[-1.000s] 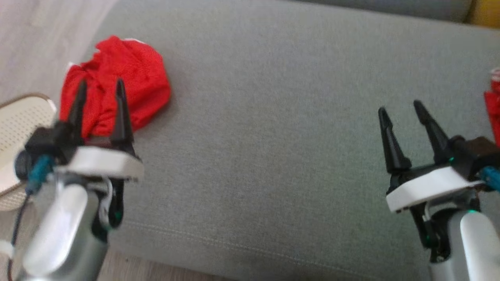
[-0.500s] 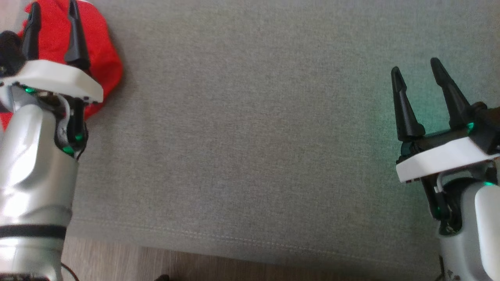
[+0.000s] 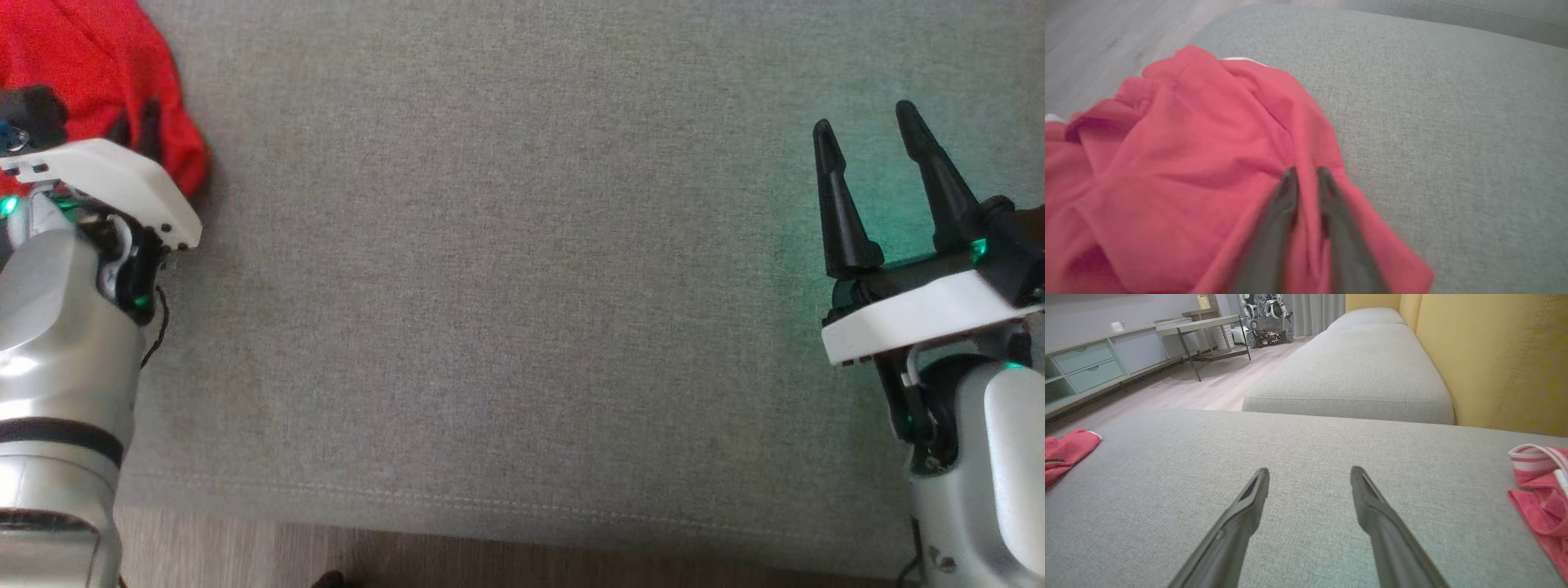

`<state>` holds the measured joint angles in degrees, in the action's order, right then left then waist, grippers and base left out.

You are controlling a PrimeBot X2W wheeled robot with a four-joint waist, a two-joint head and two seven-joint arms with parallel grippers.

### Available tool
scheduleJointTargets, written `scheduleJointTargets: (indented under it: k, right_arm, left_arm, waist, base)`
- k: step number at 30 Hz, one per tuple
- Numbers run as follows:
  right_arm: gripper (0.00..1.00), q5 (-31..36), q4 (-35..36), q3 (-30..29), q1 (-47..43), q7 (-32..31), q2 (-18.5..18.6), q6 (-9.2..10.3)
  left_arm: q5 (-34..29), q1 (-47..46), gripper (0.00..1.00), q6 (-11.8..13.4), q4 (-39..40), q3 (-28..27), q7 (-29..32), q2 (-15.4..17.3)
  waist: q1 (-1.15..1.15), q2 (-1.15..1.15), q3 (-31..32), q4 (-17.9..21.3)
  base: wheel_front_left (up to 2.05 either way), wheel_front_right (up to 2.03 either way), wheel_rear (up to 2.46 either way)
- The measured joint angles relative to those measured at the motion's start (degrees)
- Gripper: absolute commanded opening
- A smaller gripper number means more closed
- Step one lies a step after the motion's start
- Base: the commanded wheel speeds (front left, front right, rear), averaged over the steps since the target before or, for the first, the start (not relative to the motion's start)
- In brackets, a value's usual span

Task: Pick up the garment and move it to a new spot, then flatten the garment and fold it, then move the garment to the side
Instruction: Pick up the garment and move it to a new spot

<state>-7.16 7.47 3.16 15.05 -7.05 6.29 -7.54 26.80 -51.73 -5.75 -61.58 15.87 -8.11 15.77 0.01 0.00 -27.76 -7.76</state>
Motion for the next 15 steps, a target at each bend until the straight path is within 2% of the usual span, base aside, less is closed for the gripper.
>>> scheduleJointTargets:
  k: [3,10,12,15]
  right_arm:
    - [1.00,-0.3,-0.5,-0.1,0.0,0.4,-0.1,0.00]
    - [1.00,-0.4,-1.8,-1.1,-0.1,1.3,-0.4,0.00]
    - [1.00,-0.4,-2.1,-1.5,-0.3,1.6,-0.6,0.00]
    - [1.00,-0.4,-2.7,-2.0,-0.9,2.0,-1.0,0.00]
  left_arm:
    - [0.6,-0.9,0.00,-0.7,-2.4,0.4,0.2,0.1]
    - [-0.2,-1.1,0.00,-0.1,-2.7,0.4,-5.7,1.4]
    - [-0.4,-0.8,0.00,0.5,0.4,-0.5,-6.1,2.2]
    - [-1.5,1.4,0.00,2.1,10.2,-3.6,-6.2,3.4]
  waist:
    - [-0.01,0.00,0.7,0.3]
    - [-0.01,0.00,3.8,0.3]
    - [-0.01,0.00,5.3,0.3]
    - [-0.01,0.00,7.7,0.2]
  base:
    - [0.00,0.00,0.00]
    - [0.00,0.00,0.00]
    - [0.00,0.00,0.00]
    - [0.00,0.00,0.00]
